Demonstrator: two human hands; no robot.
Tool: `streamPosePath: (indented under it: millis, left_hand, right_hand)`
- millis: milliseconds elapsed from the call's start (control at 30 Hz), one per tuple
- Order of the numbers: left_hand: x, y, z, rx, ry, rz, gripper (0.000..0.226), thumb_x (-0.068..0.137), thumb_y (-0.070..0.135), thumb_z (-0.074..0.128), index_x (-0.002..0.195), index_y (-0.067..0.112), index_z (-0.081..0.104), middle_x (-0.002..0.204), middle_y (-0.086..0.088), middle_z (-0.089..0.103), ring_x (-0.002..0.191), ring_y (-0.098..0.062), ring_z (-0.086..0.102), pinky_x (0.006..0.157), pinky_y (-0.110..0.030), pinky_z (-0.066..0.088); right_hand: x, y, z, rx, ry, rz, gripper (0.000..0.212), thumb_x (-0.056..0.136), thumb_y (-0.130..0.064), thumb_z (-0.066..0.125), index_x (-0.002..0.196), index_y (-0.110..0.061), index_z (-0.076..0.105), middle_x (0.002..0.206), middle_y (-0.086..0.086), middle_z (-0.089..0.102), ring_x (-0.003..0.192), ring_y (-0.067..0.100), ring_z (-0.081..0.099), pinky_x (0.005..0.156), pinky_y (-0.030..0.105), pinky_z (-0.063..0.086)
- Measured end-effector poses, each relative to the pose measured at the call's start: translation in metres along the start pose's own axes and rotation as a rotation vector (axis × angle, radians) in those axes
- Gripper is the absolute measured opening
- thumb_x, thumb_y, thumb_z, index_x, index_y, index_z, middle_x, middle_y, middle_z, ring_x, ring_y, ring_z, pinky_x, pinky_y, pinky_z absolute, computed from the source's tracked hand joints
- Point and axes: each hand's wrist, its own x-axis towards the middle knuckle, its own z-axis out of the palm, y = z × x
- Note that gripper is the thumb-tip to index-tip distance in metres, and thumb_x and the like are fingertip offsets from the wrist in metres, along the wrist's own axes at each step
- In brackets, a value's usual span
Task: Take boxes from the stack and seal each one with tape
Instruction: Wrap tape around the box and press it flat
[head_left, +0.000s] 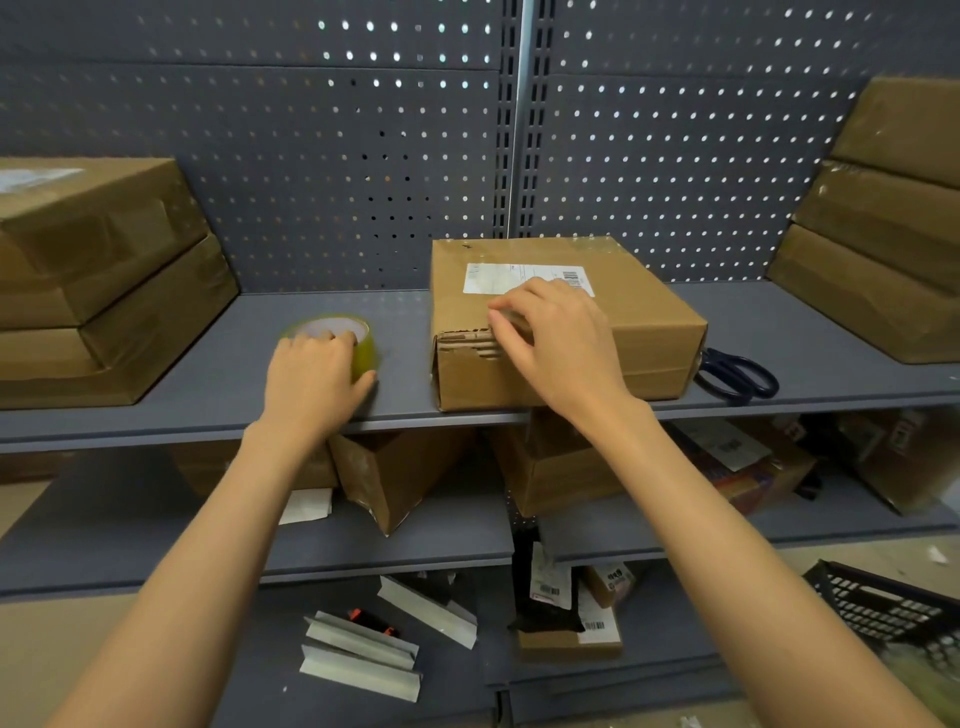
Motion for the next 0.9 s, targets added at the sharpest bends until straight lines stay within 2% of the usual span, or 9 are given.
streamPosePath:
  millis: [100,200,333,433,567,633,700,767,900]
  left_hand:
    - [0.004,-0.006,0.001,0.003,-0.041,0.053,0.042,0.095,0.039,0.052,0.122,0.007,0.054,0.105,-0.018,0.067,0.101,-0.036,0.060,0.092,-0.039,0.036]
    - [0.004,-0.009,-0.003,-0.071,-0.007,0.058,0.043,0.094,0.039,0.055,0.121,0.006,0.056,0.107,-0.020,0.066,0.101,-0.038,0.060,0.093,-0.042,0.037]
    - [0.005,-0.004,-0.025,-0.277,0.144,0.030,0.046,0.092,0.037,0.060,0.123,0.004,0.056,0.104,-0.025,0.064,0.097,-0.043,0.058,0.077,-0.044,0.043]
    - [0.006,0.002,-0.046,-0.526,0.322,0.039,0.043,0.090,0.041,0.062,0.108,0.003,0.060,0.088,-0.020,0.061,0.084,-0.041,0.057,0.064,-0.040,0.038]
    - [-0.005,0.023,-0.074,-0.930,0.346,0.095,0.035,0.088,0.038,0.065,0.086,0.004,0.057,0.072,-0.006,0.052,0.064,-0.015,0.046,0.057,-0.027,0.035]
    - [-0.014,0.038,-0.085,-1.081,0.319,0.106,0.027,0.088,0.034,0.066,0.084,0.008,0.059,0.071,0.001,0.053,0.063,-0.008,0.046,0.058,-0.022,0.037]
    - [-0.023,0.053,-0.091,-1.216,0.298,0.104,0.012,0.088,0.029,0.067,0.083,0.020,0.061,0.070,0.011,0.056,0.063,0.001,0.050,0.059,-0.015,0.040]
    - [-0.032,0.065,-0.094,-1.314,0.278,0.092,0.006,0.088,0.025,0.066,0.085,0.024,0.061,0.073,0.013,0.058,0.066,0.004,0.053,0.062,-0.011,0.042]
    - [-0.049,0.087,-0.093,-1.412,0.244,0.050,0.012,0.087,0.024,0.066,0.096,0.017,0.065,0.081,0.008,0.064,0.073,0.000,0.059,0.065,-0.013,0.045]
  right_hand:
    - [0.002,0.000,0.000,-0.047,-0.001,-0.003,0.020,0.094,-0.024,0.056,0.099,-0.012,0.071,0.094,0.001,0.068,0.088,0.019,0.059,0.076,0.027,0.037]
    - [0.002,0.002,-0.001,-0.071,0.005,0.008,0.020,0.094,-0.025,0.056,0.099,-0.013,0.071,0.094,0.001,0.068,0.089,0.019,0.059,0.076,0.026,0.036]
    - [0.002,0.006,-0.006,-0.085,0.026,0.044,0.020,0.094,-0.024,0.055,0.099,-0.013,0.070,0.093,0.002,0.067,0.089,0.020,0.059,0.076,0.027,0.035]
    - [0.003,0.009,-0.013,-0.063,0.028,0.062,0.020,0.095,-0.025,0.054,0.101,-0.015,0.070,0.097,0.000,0.067,0.093,0.019,0.058,0.078,0.024,0.032]
    - [0.011,0.004,-0.023,0.230,0.064,0.080,0.019,0.095,-0.025,0.054,0.101,-0.016,0.070,0.097,-0.006,0.066,0.093,0.008,0.058,0.084,0.026,0.046]
    - [0.016,-0.002,-0.033,0.445,0.100,0.101,0.016,0.094,-0.022,0.056,0.101,-0.017,0.070,0.093,-0.012,0.065,0.087,-0.001,0.058,0.080,0.015,0.045]
    - [0.022,-0.009,-0.046,0.686,0.064,0.124,0.015,0.095,-0.019,0.056,0.103,-0.019,0.069,0.094,-0.015,0.066,0.089,-0.003,0.060,0.080,0.013,0.046]
    - [0.027,-0.013,-0.057,0.879,-0.004,0.118,0.017,0.096,-0.017,0.054,0.108,-0.020,0.066,0.099,-0.010,0.067,0.097,0.003,0.062,0.088,0.021,0.049]
    - [0.028,-0.009,-0.070,0.926,-0.135,0.012,0.023,0.098,-0.017,0.052,0.120,-0.023,0.059,0.109,0.001,0.067,0.106,0.007,0.061,0.095,0.025,0.049]
